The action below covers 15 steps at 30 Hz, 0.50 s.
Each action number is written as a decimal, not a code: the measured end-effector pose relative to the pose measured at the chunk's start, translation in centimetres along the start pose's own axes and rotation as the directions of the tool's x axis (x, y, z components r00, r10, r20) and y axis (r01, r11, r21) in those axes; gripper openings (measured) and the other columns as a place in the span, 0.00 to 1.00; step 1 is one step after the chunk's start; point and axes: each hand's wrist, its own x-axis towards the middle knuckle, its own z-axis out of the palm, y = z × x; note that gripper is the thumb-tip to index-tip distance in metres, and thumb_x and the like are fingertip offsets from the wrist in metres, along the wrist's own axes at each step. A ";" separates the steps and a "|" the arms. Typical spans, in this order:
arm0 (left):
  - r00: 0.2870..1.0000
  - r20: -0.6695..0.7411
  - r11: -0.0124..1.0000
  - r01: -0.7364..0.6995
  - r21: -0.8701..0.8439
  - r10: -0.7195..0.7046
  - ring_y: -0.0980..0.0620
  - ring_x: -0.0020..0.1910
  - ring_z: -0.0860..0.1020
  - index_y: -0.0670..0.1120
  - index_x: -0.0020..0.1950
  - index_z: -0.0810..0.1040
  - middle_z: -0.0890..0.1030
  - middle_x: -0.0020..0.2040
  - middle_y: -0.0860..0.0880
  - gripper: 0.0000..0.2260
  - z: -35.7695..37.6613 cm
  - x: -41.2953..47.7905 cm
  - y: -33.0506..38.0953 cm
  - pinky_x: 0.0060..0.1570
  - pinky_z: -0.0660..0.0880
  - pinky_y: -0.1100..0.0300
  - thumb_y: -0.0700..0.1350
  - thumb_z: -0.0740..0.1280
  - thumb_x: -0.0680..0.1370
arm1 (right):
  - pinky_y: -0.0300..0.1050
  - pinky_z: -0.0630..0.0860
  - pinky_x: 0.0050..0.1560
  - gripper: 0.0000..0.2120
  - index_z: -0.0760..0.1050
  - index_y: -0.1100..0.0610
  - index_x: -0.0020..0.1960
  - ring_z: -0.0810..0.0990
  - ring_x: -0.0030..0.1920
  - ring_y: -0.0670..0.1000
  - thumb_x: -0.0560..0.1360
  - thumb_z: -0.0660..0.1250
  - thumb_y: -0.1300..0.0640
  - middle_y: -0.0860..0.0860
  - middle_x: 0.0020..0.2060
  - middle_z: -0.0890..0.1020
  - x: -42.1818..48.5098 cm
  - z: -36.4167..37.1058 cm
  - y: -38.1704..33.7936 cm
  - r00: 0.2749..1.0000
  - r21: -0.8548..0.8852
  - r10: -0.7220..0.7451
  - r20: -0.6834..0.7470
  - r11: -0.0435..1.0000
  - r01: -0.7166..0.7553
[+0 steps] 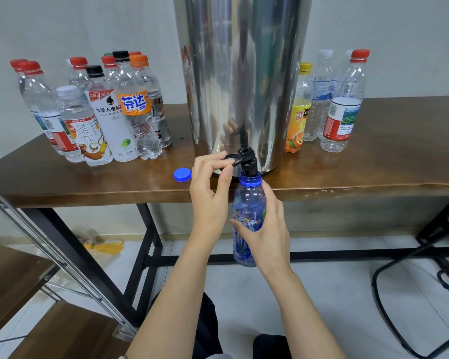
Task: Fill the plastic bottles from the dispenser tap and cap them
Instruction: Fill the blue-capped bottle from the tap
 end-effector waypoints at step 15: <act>1.000 0.002 1.000 0.006 -0.001 -0.006 0.56 0.61 0.76 0.46 0.50 0.79 0.77 0.55 0.53 0.06 0.0 0.0 0.0 0.64 0.72 0.57 0.37 0.65 0.81 | 0.41 0.71 0.50 0.46 0.54 0.40 0.77 0.68 0.56 0.38 0.69 0.78 0.51 0.43 0.68 0.67 0.1 0.0 0.0 1.000 -0.006 -0.016 0.001 1.000 0.016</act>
